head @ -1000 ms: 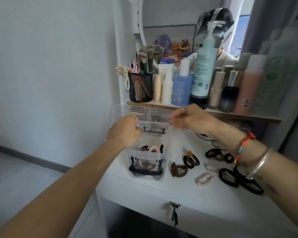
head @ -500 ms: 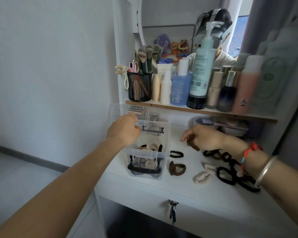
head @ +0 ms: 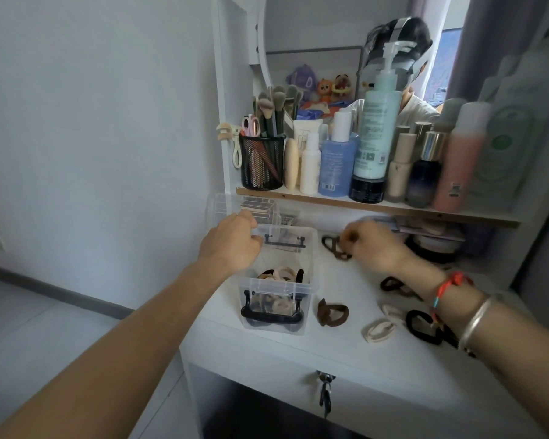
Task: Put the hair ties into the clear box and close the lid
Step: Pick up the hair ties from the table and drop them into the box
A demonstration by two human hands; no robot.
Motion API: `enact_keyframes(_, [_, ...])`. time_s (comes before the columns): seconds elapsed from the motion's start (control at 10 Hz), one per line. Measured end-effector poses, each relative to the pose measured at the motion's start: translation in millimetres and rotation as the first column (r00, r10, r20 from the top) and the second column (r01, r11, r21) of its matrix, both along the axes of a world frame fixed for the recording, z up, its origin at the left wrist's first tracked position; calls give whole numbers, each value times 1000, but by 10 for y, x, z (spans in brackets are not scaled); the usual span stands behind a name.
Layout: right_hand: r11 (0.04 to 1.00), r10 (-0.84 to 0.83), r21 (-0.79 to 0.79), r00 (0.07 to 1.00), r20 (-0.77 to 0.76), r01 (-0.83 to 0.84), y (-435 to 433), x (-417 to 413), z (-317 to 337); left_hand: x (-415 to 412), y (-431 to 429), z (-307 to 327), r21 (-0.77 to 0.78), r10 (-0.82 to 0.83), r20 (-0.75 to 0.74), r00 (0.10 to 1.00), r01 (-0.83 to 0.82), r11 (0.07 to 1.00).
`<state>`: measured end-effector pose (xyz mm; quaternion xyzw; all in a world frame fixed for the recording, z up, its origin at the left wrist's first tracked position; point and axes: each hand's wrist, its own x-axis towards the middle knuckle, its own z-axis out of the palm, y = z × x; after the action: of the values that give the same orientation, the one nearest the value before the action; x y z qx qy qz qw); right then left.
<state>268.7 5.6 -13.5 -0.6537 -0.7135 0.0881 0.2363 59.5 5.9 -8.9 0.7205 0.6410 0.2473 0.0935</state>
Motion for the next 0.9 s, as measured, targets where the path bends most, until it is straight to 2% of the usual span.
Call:
enact_keyframes(0.1, [996,81,61,897,-436,-60,-47,-114,318,-7,-10,-1,0,-5,1,1000,5,1000])
enact_keyframes(0.2, [962,173,-94,841,-513,-256,-141,-308,450,-15,-24,-3,-2,-2,3,1000,2,1000])
enact_keyframes(0.3, [922,188,-198,833,-521,-332,-141,-384,427,-31,-37,5,-2,3,3,1000,-3,1000])
enact_keyframes(0.4, [940,204,-189,913,-352,-283,-159,-305,395,-49,-46,9,-3,5,-1,1000,-5,1000])
enact_keyframes(0.5, [879,245,-407,968,-56,-247,-253,-227,257,-54,-57,5,-5,9,-2,1000,-9,1000])
enact_keyframes(0.6, [815,289,-547,952,99,-191,-309,-217,17,-39,-77,5,-2,7,4,1000,-7,1000])
enact_keyframes(0.7, [856,297,-480,942,155,-191,-343,-215,-118,-22,-107,10,-4,-3,19,1000,3,1000])
enact_keyframes(0.8, [914,254,-354,961,111,-201,-350,-86,-32,10,-145,11,-23,-18,71,997,19,1000])
enact_keyframes(0.9, [893,267,-375,964,-8,-250,-407,97,122,48,-165,3,-35,-18,158,987,24,999])
